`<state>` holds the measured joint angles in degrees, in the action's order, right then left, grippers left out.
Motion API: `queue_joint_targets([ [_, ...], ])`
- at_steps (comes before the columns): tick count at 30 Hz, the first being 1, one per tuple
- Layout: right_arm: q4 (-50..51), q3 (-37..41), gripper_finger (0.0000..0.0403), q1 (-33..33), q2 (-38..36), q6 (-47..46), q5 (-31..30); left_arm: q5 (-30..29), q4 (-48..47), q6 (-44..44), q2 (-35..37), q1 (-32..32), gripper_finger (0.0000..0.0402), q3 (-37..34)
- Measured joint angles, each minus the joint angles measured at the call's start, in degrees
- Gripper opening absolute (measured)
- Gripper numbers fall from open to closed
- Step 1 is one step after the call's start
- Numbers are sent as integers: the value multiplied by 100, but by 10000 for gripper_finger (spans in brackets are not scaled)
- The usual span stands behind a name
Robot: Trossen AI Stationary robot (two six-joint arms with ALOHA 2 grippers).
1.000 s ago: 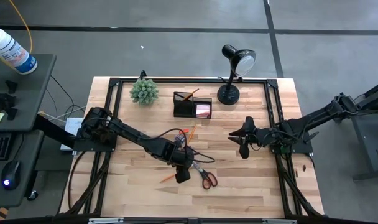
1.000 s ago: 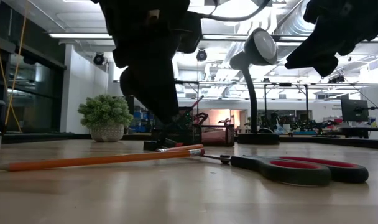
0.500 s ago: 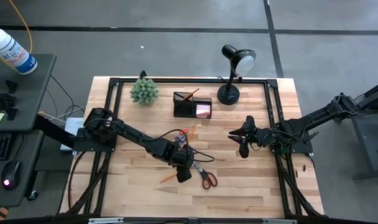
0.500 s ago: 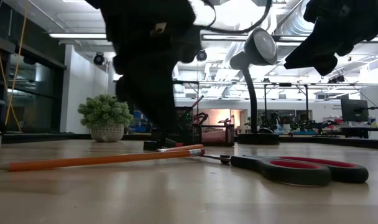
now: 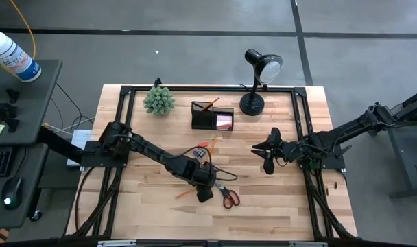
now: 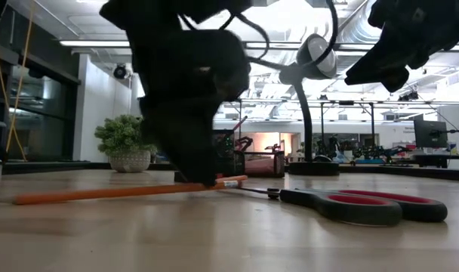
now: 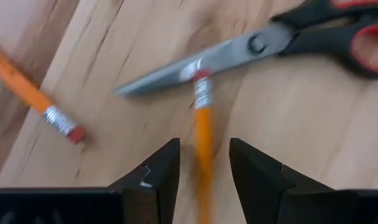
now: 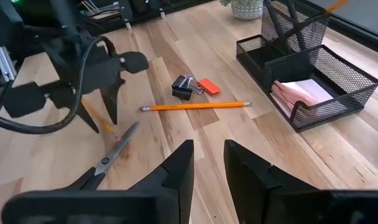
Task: Pick and place office supplies into organizer
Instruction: Put the bottom pencil into the desk organizer
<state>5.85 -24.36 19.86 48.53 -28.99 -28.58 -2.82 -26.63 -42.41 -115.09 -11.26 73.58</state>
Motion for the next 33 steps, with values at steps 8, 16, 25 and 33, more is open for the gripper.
queue_joint_targets([
  [8, -11, 0, 83, 0, 11, 17, -9, 45, 236, -118, -115, 6, 127, 3],
  [16, -11, 0, 83, 0, 11, 52, -17, 97, 130, -13, -125, 45, 126, 9],
  [25, -13, 0, 83, 0, 11, 39, -20, 120, 60, 63, -206, 122, 117, 9],
  [33, -13, 0, 83, 0, 11, -74, -52, 70, 24, 301, -208, 127, 11, -2],
])
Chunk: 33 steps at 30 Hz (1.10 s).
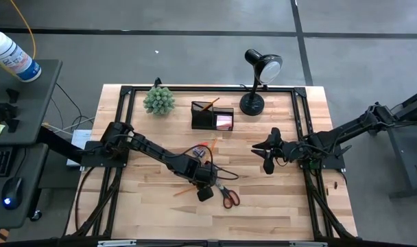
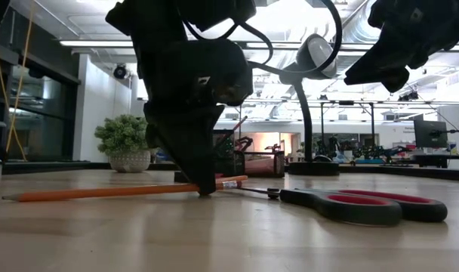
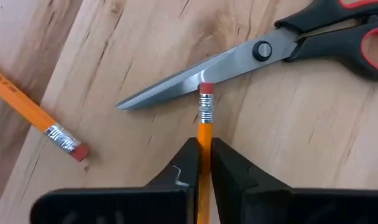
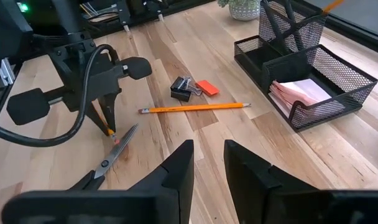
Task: Pick and place office supplies into organizer
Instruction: Put the bottom pencil into the desk organizer
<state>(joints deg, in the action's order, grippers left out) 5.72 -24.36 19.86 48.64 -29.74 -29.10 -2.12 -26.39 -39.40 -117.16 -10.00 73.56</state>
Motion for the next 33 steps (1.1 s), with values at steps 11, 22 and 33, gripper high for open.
queue_joint_targets([
  [11, 2, -2, 83, 2, 0, 9, -39, -11, 48, 76, 157, -13, 10, -19],
  [22, 4, -2, 83, 0, 0, 20, -166, -504, -122, 278, 869, -9, 3, -28],
  [33, 15, -2, 83, 0, 0, 15, -164, -1987, 86, 1237, 1954, 249, 1, -5],
])
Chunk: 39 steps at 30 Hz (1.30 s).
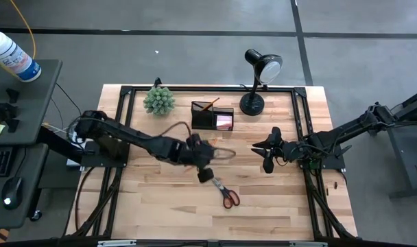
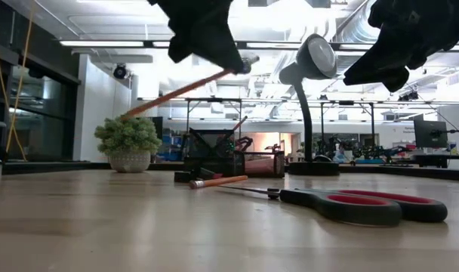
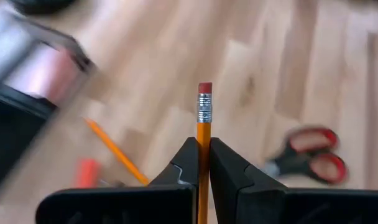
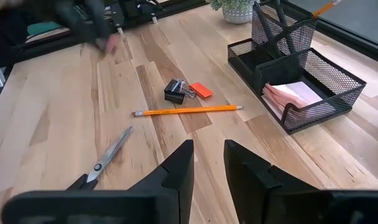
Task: Pick and place office supplies into organizer
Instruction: Put the bottom pencil into the desk organizer
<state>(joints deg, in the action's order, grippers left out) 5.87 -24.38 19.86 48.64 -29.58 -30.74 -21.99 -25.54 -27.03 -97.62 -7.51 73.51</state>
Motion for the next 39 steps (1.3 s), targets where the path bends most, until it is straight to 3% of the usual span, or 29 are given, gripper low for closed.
queue_joint_targets([
  [8, -9, 0, 83, 0, 0, -37, 2, -675, 803, 1763, 636, 788, 0, 3],
  [15, -13, -2, 83, 1, 15, -39, 2, -590, 2651, 3491, 677, 1558, 0, 0],
  [20, -13, -2, 83, 2, 15, -104, 4, -419, 3275, 3752, 634, 2193, 0, -8],
  [27, 45, -2, 83, 0, 15, -298, -18, 807, 3937, 3881, 383, 3099, 0, -14],
  [33, 249, -2, 83, 0, 15, -335, -147, 1437, 4802, 3848, -47, 3428, 0, -11],
  [39, 404, -2, 83, 0, 15, -657, -279, 1535, 4899, 3691, -351, 3488, 0, -11],
])
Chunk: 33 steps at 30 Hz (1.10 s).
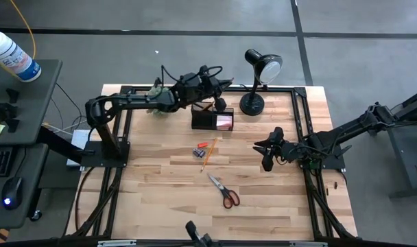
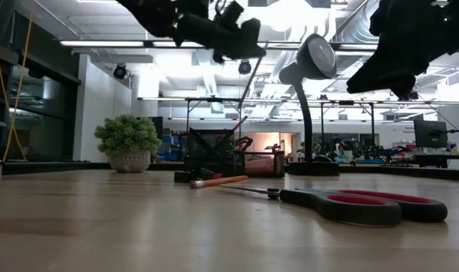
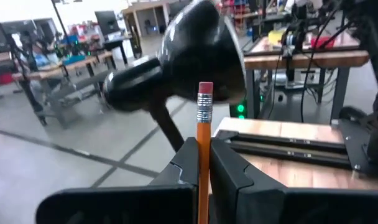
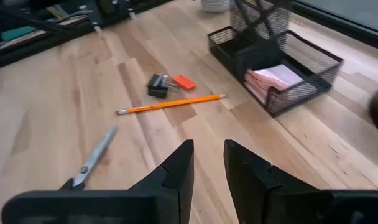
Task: Pick and place office supplies into organizer
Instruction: Put the bottom pencil into the desk organizer
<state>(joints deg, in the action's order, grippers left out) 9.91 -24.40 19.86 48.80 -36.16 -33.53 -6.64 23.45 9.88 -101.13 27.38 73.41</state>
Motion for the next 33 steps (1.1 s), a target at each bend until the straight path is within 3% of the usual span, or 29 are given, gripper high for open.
queue_joint_targets([
  [6, 358, 0, 83, 0, 0, -259, -254, 92, -28, 85, -41, 7, 0, -61],
  [9, 434, 0, 83, 0, 0, -252, -334, 244, 314, -106, 49, 117, 0, -531],
  [13, 455, 0, 83, 0, 0, -257, -339, 436, 1529, -491, 232, 247, 0, -1512],
  [19, 453, 0, 83, -2, 0, -282, -320, 234, 3390, -628, 507, 261, 0, -2601],
  [33, 442, 0, 83, -407, 0, -239, -49, 156, 3205, -611, 462, 389, 1, -3010],
])
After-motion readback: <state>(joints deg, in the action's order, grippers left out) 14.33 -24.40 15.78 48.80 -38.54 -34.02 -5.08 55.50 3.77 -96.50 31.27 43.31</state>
